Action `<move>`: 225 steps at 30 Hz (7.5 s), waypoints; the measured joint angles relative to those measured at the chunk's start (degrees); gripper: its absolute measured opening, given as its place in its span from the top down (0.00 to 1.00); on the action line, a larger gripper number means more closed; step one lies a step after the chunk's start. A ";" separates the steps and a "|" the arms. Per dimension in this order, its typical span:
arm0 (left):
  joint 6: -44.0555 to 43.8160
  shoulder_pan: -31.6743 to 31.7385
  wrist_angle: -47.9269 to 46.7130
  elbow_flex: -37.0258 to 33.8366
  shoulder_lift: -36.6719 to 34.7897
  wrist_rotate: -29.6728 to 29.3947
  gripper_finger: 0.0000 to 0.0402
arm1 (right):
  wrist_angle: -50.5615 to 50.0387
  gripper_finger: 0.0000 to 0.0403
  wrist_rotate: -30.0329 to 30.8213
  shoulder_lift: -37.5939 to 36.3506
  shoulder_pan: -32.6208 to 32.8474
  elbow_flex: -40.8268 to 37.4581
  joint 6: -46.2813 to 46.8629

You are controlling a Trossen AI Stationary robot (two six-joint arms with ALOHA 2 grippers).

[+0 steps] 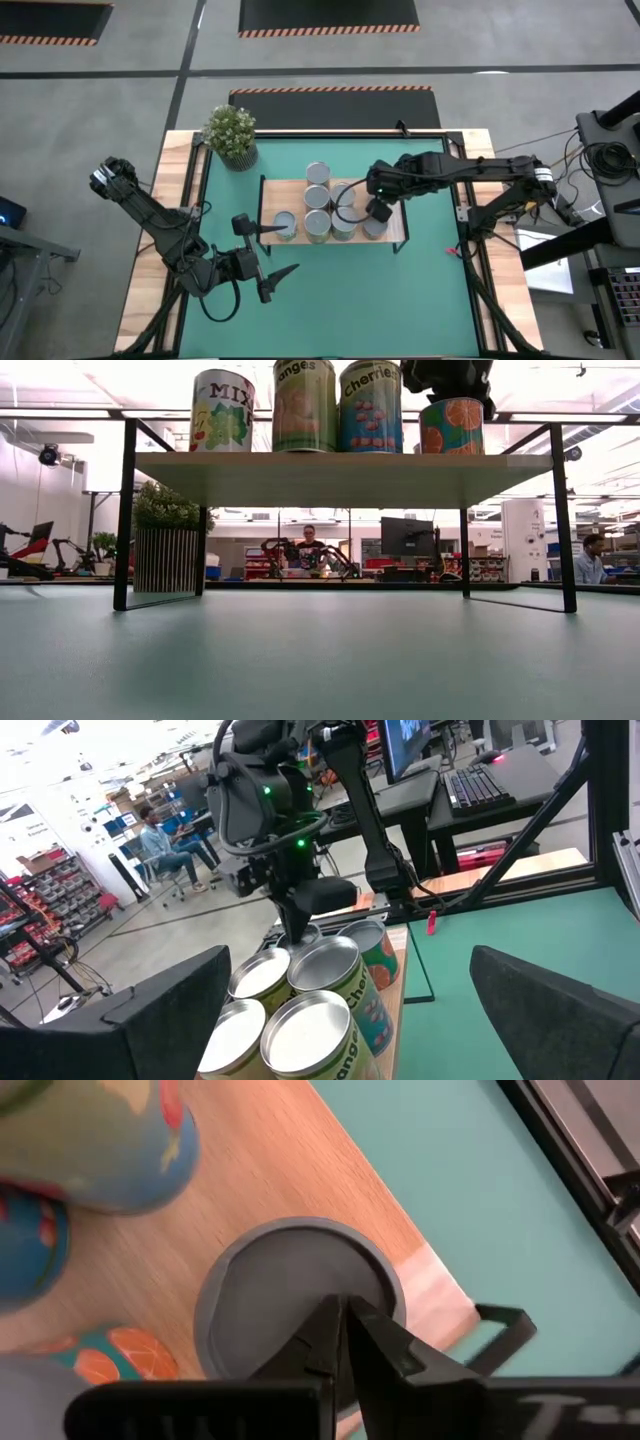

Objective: Pick and place cans onto a shelf
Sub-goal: Put the canned of carrots on the shelf, then return to Home Position

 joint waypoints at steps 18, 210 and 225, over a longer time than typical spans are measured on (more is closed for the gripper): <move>0.01 0.01 0.00 0.00 0.00 0.00 0.02 | 3.57 0.97 -1.04 -0.77 0.24 -0.13 -0.55; -6.11 23.29 -1.14 -51.28 -67.27 49.66 1.00 | 65.88 0.97 7.87 -69.14 32.63 -58.46 -47.79; -4.46 31.73 1.40 -55.49 -73.39 52.06 1.00 | 64.09 0.97 6.45 -79.84 32.63 -63.12 -48.93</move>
